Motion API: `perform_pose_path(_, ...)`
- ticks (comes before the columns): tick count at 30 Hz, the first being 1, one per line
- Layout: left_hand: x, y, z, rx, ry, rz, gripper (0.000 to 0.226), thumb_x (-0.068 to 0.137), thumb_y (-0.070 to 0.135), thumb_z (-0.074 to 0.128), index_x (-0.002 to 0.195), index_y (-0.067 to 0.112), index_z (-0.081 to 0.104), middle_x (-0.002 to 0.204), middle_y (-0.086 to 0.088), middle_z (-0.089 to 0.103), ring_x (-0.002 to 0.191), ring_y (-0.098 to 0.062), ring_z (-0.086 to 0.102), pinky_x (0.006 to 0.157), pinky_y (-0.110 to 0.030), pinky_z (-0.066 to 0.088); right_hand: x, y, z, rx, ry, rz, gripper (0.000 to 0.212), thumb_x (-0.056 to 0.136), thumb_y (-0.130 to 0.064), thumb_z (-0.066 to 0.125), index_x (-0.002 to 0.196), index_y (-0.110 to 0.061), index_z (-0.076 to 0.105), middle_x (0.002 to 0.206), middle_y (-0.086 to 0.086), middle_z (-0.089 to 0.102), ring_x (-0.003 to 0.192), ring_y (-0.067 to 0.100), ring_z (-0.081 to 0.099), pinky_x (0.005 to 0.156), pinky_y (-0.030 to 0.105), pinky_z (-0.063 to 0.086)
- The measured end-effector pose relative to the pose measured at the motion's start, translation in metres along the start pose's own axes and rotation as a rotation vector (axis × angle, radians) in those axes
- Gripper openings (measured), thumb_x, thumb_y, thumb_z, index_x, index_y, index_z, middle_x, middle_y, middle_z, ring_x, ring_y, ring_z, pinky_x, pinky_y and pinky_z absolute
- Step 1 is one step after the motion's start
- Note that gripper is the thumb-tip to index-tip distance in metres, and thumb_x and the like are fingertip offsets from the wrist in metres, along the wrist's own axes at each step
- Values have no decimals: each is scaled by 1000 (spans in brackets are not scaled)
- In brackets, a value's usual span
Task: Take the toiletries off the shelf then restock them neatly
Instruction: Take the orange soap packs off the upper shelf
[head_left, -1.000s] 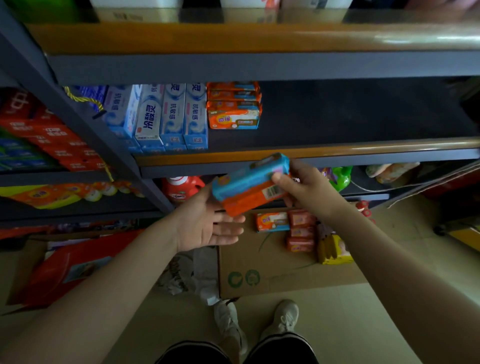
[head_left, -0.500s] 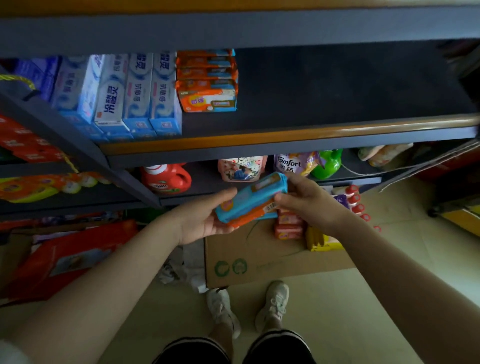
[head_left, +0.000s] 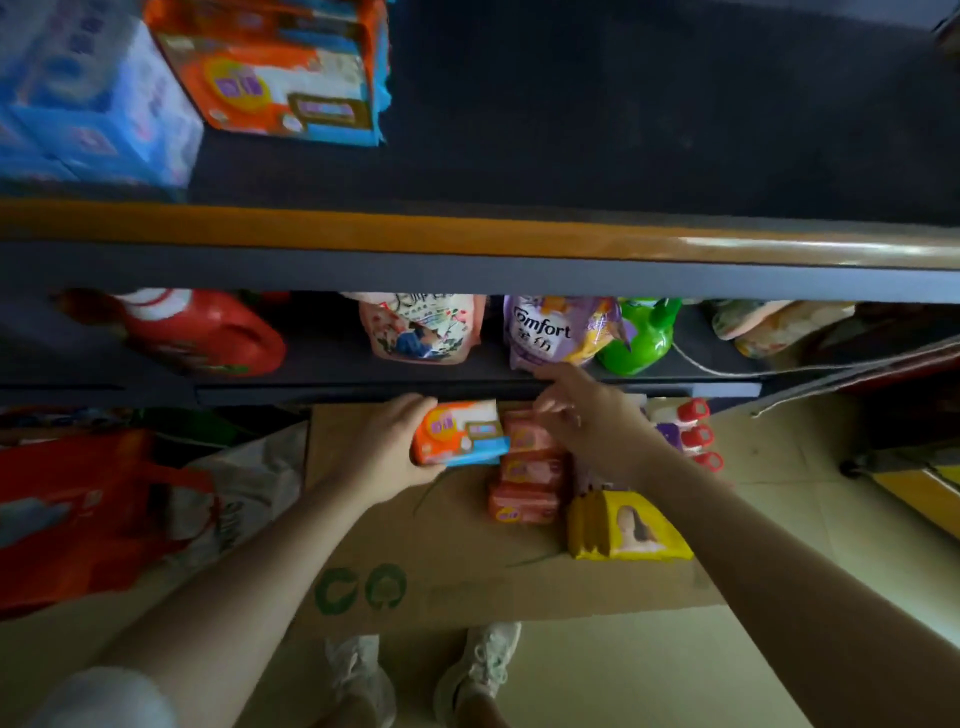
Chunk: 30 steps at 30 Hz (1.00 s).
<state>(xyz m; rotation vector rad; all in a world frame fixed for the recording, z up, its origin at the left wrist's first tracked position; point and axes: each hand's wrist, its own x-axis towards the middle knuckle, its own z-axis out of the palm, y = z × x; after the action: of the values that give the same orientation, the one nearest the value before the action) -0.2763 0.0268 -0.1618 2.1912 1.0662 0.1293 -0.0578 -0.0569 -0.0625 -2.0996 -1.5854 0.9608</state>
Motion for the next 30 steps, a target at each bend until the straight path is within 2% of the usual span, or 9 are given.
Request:
perform_pose_path(4, 10, -18, 34, -8, -13, -5, 75, 65, 18, 83, 130, 3, 48, 132, -15, 47, 120, -30, 47, 98, -33, 37, 6, 15, 2, -3, 14, -45, 38, 88, -7, 56, 126, -11, 50, 103, 1, 68, 78, 8, 51, 62, 10, 32)
perform_pose_path(9, 17, -27, 43, 10, -38, -66, 78, 68, 21, 81, 135, 11, 42, 136, -8, 42, 121, -25, 45, 95, -36, 45, 9, 18, 3, -1, 42, -47, 33, 89, -8, 55, 122, -9, 54, 102, 3, 69, 84, 13, 58, 72, 19, 39)
perform_pose_path(11, 24, -28, 45, 116, -112, -68, 80, 73, 24, 77, 140, 14, 35, 143, -7, 35, 128, -24, 38, 101, -36, 40, 12, 17, 3, -8, 61, -11, 24, 90, -10, 55, 113, -10, 61, 101, 7, 69, 86, 19, 62, 76, 27, 46)
perform_pose_path(15, 31, -19, 38, 173, -259, -90, 81, 81, 30, 69, 146, 13, 24, 153, -4, 22, 141, -21, 19, 113, -36, 26, 15, 4, -4, 20, 89, -37, 17, 90, -11, 55, 103, -10, 65, 96, 5, 70, 82, 12, 60, 74, 19, 44)
perform_pose_path(17, 20, -7, 19, 86, -175, -53, 71, 84, 32, 66, 142, 11, 32, 149, -5, 30, 137, -21, 29, 110, -37, 32, 14, -19, -14, 54, 116, -149, 16, 89, -13, 54, 99, -10, 66, 87, 2, 70, 74, 7, 60, 70, 17, 45)
perform_pose_path(20, -6, 19, -34, 101, 101, 144, 45, 87, 29, 56, 127, 10, 52, 131, -6, 51, 119, -17, 48, 93, -33, 47, 13, -65, -32, 81, 201, -333, 19, 86, -14, 51, 95, -8, 67, 76, -4, 66, 67, 9, 60, 60, 16, 47)
perform_pose_path(24, -33, 48, -137, 315, 408, 361, 40, 87, 25, 49, 122, 7, 53, 125, -10, 53, 117, -21, 47, 99, -30, 38, 29, -129, -45, 60, 388, -470, 19, 88, -12, 51, 100, -6, 65, 86, -4, 62, 75, 1, 56, 67, 3, 39)
perform_pose_path(27, -40, 51, -207, 521, 617, 350, 50, 85, 22, 59, 129, 1, 45, 136, -17, 44, 127, -29, 36, 108, -37, 28, 55, -168, -44, -100, 499, -531, 28, 87, -13, 48, 109, -4, 62, 108, 11, 62, 95, 26, 58, 82, 27, 43)
perform_pose_path(30, -31, 41, -248, 693, 570, 139, 82, 75, 32, 74, 138, -1, 34, 145, -22, 34, 134, -35, 28, 110, -44, 25, 87, -195, -40, -282, 500, -478, 41, 87, -17, 43, 123, -4, 56, 125, 18, 57, 110, 41, 52, 88, 47, 45)
